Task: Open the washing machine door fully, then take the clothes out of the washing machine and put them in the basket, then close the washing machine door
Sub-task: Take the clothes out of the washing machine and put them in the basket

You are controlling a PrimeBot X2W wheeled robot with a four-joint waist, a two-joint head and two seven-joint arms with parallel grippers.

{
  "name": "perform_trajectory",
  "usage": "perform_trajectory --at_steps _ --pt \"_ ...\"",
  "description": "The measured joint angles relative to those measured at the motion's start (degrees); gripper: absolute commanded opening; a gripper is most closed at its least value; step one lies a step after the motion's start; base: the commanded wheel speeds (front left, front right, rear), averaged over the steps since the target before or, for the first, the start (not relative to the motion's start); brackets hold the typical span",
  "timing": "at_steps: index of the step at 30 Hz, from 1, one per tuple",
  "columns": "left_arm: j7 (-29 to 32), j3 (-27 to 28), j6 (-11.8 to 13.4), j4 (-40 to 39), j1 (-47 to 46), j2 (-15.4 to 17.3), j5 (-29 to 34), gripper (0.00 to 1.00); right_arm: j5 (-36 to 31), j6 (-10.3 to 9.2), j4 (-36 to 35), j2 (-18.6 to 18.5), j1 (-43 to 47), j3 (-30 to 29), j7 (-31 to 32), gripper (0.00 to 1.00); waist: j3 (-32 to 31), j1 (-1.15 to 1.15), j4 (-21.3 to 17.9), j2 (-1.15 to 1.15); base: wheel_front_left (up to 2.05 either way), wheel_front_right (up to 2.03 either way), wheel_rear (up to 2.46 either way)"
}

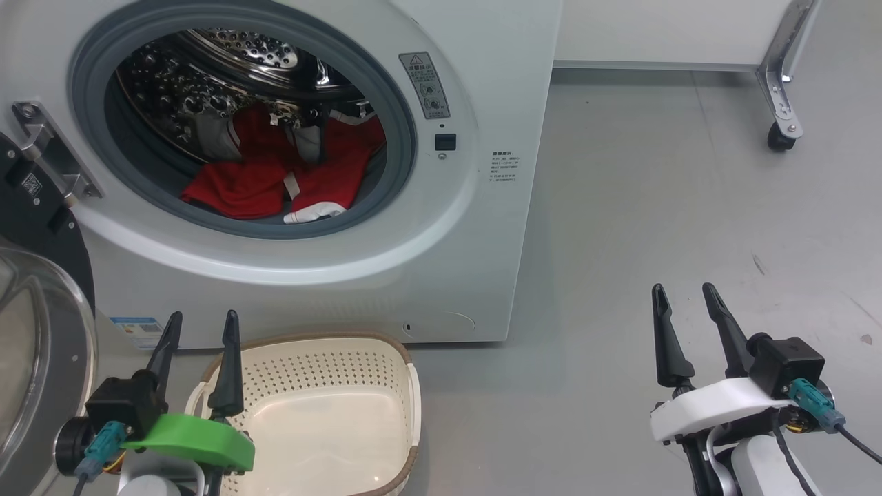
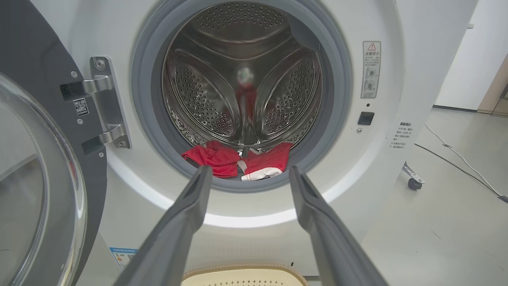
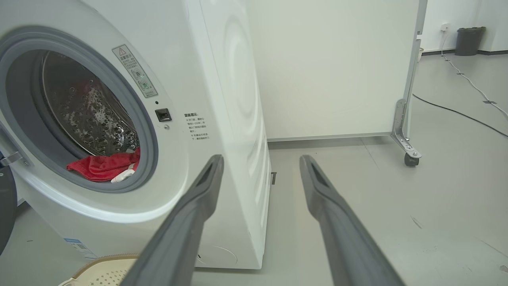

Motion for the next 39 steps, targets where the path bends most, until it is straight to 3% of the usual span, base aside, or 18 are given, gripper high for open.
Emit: perform_trajectory --at_steps 39 --pt "0.00 -0.07 -0.01 0.03 0.00 -0.04 0.32 1.00 0.01 0.00 0.02 0.08 -0.02 -0.08 0.00 1.00 1.04 0.00 -0.17 0.00 0.05 -0.05 0.00"
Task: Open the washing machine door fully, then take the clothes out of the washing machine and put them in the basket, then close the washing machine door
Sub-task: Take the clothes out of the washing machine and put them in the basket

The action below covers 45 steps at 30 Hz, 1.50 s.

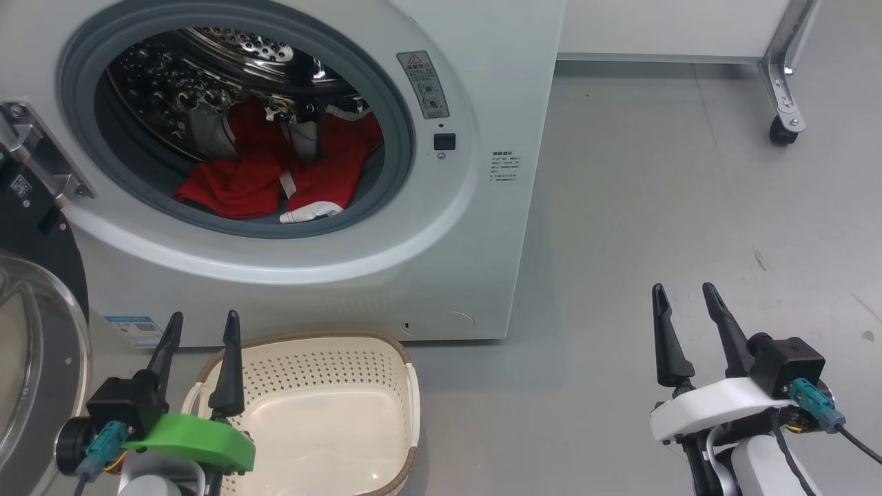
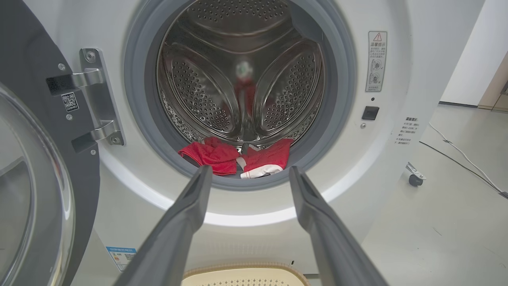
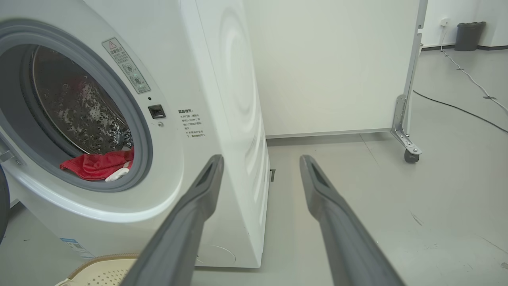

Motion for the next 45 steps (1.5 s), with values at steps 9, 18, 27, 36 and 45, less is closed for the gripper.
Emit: perform_trajectory --at_steps 9,18,27,36,45 --pt "0.00 0.01 0.01 0.76 0.00 0.00 0.14 1.00 0.00 0.00 0.00 0.03 -0.02 0.00 0.00 1.00 -0.06 0.00 0.07 0.00 0.00 0.00 0.00" --pt "0.00 0.47 0.33 0.86 0.00 0.02 0.86 1.00 -0.01 0.00 -0.30 0.07 -0.16 0.81 0.00 1.00 1.10 0.00 -0.41 0.00 0.00 0.00 0.00" --pt "0.75 -0.03 1.08 -0.19 -0.13 2.04 3.11 1.00 0.58 0.00 -1.42 0.08 -0.75 1.87 0.00 1.00 4.67 0.00 -1.98 0.00 0.00 0.00 0.00" --pt "3.36 -0.25 1.18 -2.30 -3.93 4.08 4.70 1.00 1.56 0.00 -2.53 0.08 -2.07 3.92 0.00 1.00 9.73 0.00 -4.67 0.00 0.00 0.00 0.00" --pt "7.53 2.99 5.17 -2.18 -10.82 7.08 6.58 1.00 1.56 0.00 -3.63 0.05 -4.59 5.39 -0.01 1.00 15.90 0.00 -7.81 0.00 0.00 0.00 0.00"
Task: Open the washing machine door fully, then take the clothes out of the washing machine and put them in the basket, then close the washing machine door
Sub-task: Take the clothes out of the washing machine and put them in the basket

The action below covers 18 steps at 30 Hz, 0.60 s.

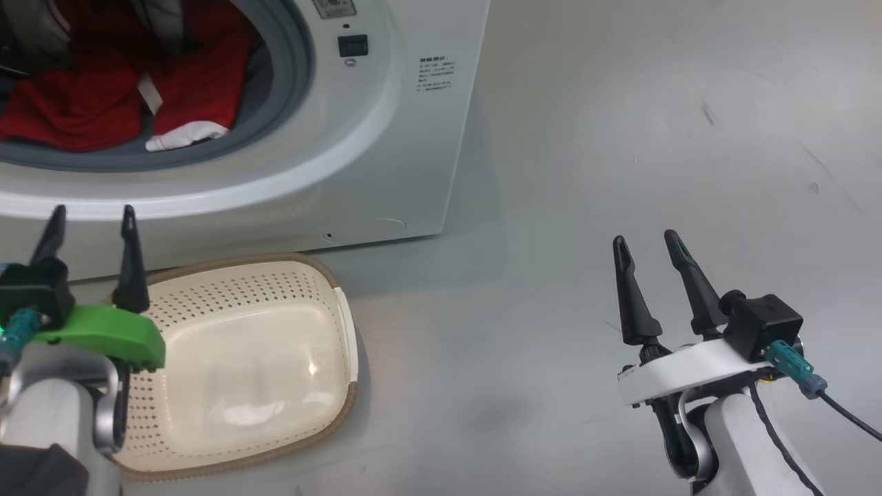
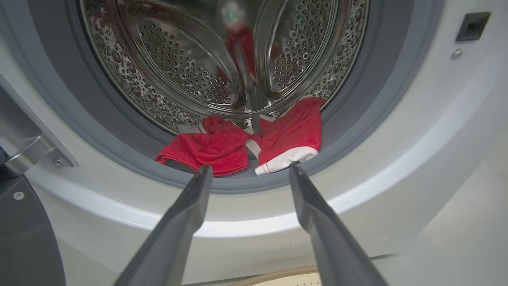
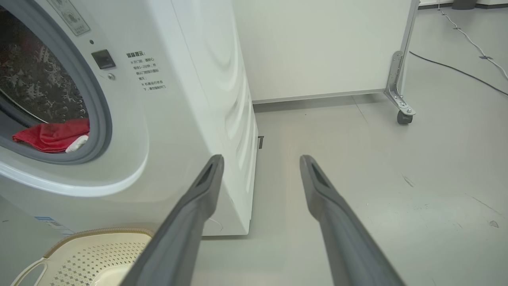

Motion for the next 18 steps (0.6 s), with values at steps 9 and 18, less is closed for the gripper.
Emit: perform_trajectory --at_steps 9,18 --pt "5.68 0.58 1.79 1.86 -8.31 6.36 4.76 1.00 1.91 0.00 -0.75 0.00 -2.87 2.41 0.00 1.00 5.61 0.00 -3.77 0.00 0.00 0.00 0.00" --pt "12.99 0.02 2.02 4.79 -17.53 11.13 8.68 1.00 4.10 -0.02 -1.46 0.01 -4.97 4.79 0.00 1.00 10.18 0.00 -7.20 0.00 0.00 0.00 0.00"
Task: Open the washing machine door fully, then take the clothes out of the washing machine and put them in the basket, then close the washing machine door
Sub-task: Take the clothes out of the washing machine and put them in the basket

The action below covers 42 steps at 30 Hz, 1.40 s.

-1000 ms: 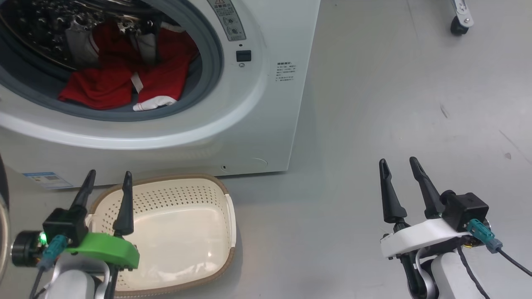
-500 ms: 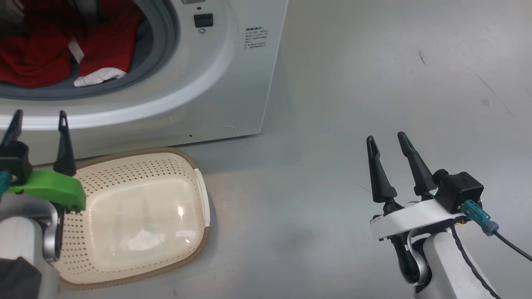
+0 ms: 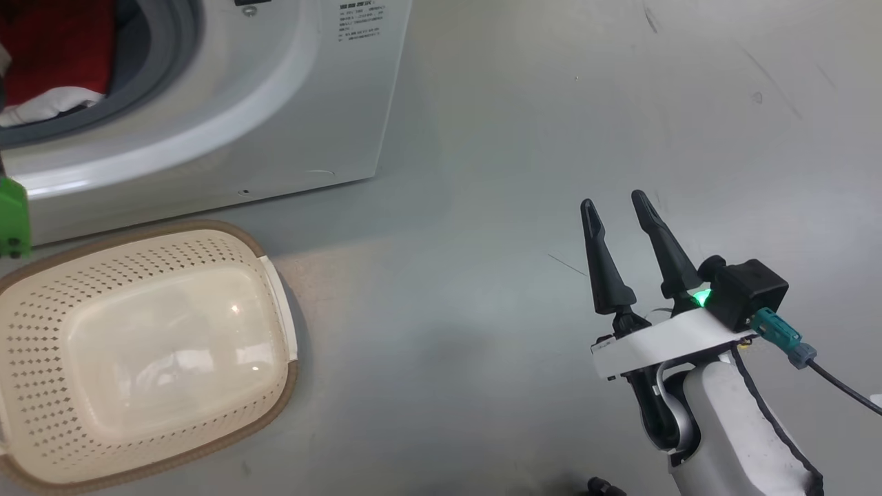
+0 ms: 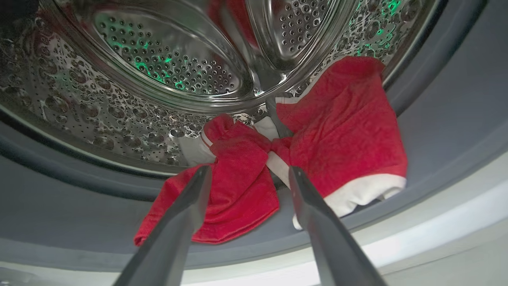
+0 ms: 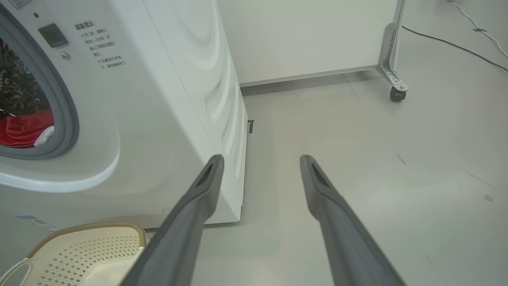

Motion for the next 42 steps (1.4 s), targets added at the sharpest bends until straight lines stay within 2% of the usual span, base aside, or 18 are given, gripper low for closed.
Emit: perform_trajectory --at_steps 13,15,18,24,34,42 --pt "5.76 -2.78 -0.08 6.15 -8.34 3.68 5.24 1.00 2.33 -0.67 -0.32 0.01 -1.73 2.43 0.00 1.00 4.14 0.00 -3.22 0.00 0.00 0.00 0.00" --pt "6.94 -2.58 -0.08 7.10 -9.55 4.57 5.44 1.00 2.32 -1.63 -0.25 0.04 -2.04 2.76 0.00 1.00 4.49 0.00 -3.52 0.00 0.00 0.00 0.00" --pt "8.46 -2.55 -0.07 8.87 -11.21 5.84 6.03 1.00 2.33 -1.93 -0.32 0.03 -2.80 2.87 0.00 1.00 4.95 0.00 -3.92 0.00 0.00 0.00 0.00" --pt "11.10 -2.74 -0.08 12.22 -14.15 6.36 7.02 1.00 2.25 -2.58 -0.07 0.03 -2.86 3.25 0.00 1.00 5.49 0.00 -4.37 0.00 0.00 0.00 0.00" --pt "14.55 -2.44 -0.16 15.41 -19.22 7.55 7.60 1.00 2.26 -2.60 -0.23 0.04 -3.31 5.12 0.00 1.00 6.77 0.00 -4.84 0.00 0.00 0.00 0.00" --pt "15.04 -3.74 -1.60 17.31 -21.15 7.05 7.32 1.00 2.37 -3.05 -0.46 0.03 -4.47 5.38 0.00 1.00 8.05 0.00 -5.35 0.00 0.00 0.00 0.00"
